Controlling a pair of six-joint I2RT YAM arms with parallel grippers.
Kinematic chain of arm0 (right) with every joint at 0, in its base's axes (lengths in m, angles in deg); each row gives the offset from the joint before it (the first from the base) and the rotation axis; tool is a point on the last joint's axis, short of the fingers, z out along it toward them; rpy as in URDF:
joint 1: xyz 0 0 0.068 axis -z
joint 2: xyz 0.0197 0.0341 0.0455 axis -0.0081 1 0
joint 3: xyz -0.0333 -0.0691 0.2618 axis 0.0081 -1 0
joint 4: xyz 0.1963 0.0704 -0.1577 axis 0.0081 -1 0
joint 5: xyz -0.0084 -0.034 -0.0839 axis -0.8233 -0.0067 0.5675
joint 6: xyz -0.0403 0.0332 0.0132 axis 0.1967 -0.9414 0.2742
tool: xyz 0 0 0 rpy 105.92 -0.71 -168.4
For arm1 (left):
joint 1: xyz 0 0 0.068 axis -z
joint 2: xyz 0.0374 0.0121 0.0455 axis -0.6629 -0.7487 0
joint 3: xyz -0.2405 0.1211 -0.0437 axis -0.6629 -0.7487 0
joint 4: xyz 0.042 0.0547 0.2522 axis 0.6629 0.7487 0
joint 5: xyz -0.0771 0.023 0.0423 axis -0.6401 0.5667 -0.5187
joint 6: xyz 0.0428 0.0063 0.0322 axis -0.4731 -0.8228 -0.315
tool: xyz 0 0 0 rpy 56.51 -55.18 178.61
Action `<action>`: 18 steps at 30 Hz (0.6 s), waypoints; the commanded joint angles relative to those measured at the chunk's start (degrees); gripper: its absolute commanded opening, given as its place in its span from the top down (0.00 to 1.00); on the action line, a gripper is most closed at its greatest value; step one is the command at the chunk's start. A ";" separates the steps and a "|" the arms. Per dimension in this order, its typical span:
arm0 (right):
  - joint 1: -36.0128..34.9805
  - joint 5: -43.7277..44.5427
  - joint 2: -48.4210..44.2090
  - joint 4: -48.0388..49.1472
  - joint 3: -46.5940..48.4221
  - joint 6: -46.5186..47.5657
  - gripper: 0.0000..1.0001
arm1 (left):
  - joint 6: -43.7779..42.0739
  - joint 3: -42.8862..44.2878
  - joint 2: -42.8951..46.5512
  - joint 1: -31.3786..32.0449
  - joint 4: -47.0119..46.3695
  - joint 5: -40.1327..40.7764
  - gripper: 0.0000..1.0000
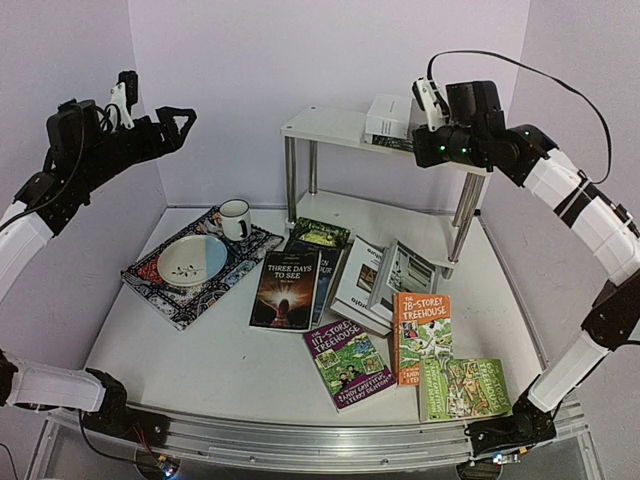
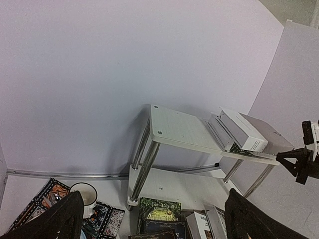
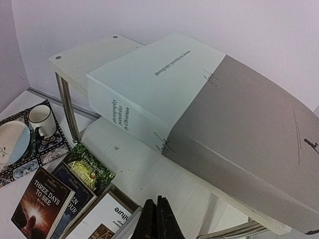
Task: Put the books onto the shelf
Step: Adjust the book at the book pile on the shelf.
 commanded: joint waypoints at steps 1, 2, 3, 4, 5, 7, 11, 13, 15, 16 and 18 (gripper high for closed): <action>1.92 2.37 1.89 2.46 2.85 -3.79 0.99 | 0.36 0.04 1.00 0.05 -1.64 -0.35 0.00; 2.19 2.37 2.24 2.51 3.05 -4.20 0.99 | 0.36 0.01 1.04 0.05 -1.65 -0.26 0.00; 2.40 2.51 2.53 2.57 3.20 -4.29 0.99 | 0.36 -0.06 0.99 0.05 -1.61 -0.20 0.00; 2.66 2.54 2.82 2.69 3.43 -4.35 0.96 | 0.36 -0.09 0.93 0.05 -1.61 -0.16 0.00; 2.85 2.55 3.06 2.78 3.64 -4.39 0.90 | 0.36 -0.16 0.93 0.06 -1.61 -0.12 0.00; 3.20 2.78 3.45 2.98 4.05 -4.36 0.79 | 0.34 -0.27 0.89 0.06 -1.61 -0.13 0.00; 3.88 3.46 4.05 3.32 4.79 -4.86 0.68 | 0.01 -0.52 1.05 0.05 -1.62 0.24 0.00; 4.09 3.76 4.37 3.44 5.09 -5.29 0.63 | -0.07 -0.61 1.02 0.07 -1.66 0.46 0.00; 4.25 3.77 4.71 3.63 5.37 -5.55 0.59 | -0.18 -0.66 0.93 0.05 -1.61 0.48 0.00; 4.29 3.78 4.92 3.71 5.53 -5.62 0.57 | -0.28 -0.69 0.93 0.05 -1.62 0.52 0.00; 4.34 3.77 5.41 3.76 6.00 -5.71 0.56 | -0.33 -0.76 0.89 0.05 -1.61 0.64 0.00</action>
